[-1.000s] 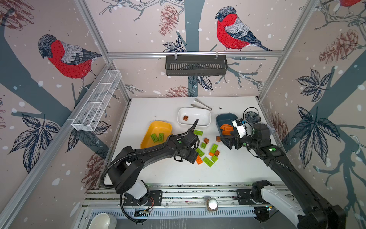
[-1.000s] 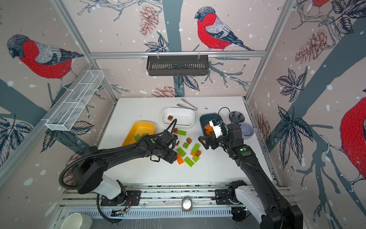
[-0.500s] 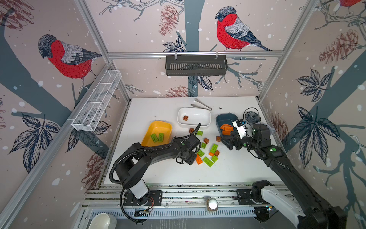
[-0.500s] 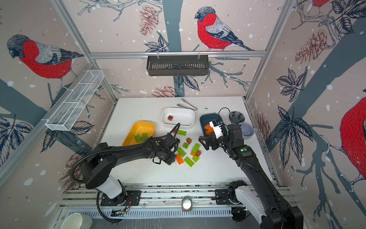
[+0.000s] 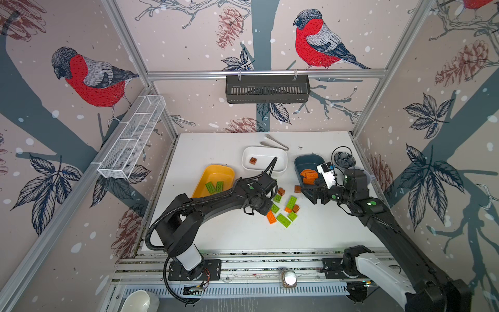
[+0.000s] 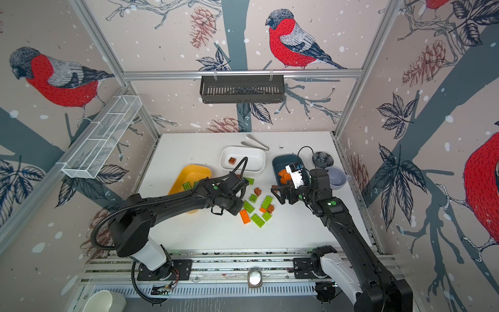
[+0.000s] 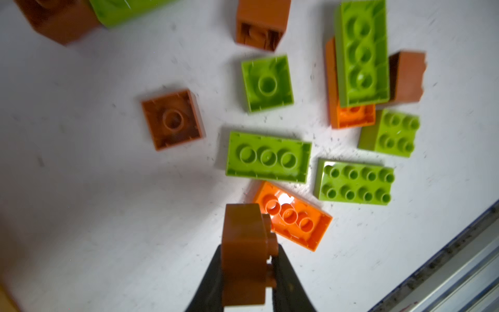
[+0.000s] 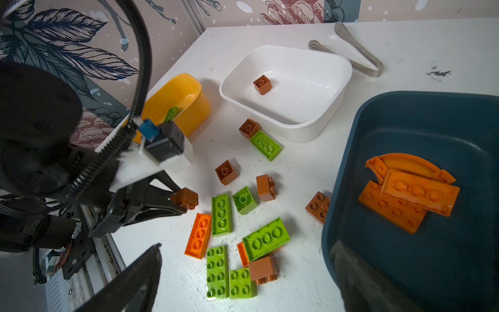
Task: Sort the legos into containers by color
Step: 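Carry the brown brick over the white tray and release it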
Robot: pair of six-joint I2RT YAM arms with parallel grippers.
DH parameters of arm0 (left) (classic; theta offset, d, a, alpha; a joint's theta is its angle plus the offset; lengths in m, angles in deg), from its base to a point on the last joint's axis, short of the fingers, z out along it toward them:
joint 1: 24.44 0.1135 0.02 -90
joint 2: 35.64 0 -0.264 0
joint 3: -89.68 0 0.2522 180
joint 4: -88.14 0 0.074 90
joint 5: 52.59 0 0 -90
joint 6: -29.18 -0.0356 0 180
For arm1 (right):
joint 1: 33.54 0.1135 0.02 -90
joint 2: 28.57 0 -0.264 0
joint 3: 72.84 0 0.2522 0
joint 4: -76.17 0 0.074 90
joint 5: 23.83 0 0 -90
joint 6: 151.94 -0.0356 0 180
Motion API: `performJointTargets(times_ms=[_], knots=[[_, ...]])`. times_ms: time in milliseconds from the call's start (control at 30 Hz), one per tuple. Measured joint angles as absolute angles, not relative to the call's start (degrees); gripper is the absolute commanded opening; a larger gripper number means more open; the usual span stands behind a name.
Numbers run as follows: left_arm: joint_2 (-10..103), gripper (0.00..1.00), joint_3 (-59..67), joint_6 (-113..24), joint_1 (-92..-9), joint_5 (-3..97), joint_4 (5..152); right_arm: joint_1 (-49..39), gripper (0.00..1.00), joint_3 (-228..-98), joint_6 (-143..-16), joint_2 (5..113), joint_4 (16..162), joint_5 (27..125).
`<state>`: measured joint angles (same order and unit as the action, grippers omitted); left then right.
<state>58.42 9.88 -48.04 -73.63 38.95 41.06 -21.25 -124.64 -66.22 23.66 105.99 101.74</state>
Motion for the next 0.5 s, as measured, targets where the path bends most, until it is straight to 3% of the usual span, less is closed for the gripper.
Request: performJointTargets(times_ms=[267,500], knots=[[61.7,0.22,-7.5,-50.2,-65.1,39.9,38.4,-21.7,0.99,-125.9,-66.1,24.6,105.3,101.9],[72.0,0.22,-18.1,-51.3,-58.2,37.7,41.3,-21.9,0.99,-126.5,-66.3,26.0,103.2,102.3]])
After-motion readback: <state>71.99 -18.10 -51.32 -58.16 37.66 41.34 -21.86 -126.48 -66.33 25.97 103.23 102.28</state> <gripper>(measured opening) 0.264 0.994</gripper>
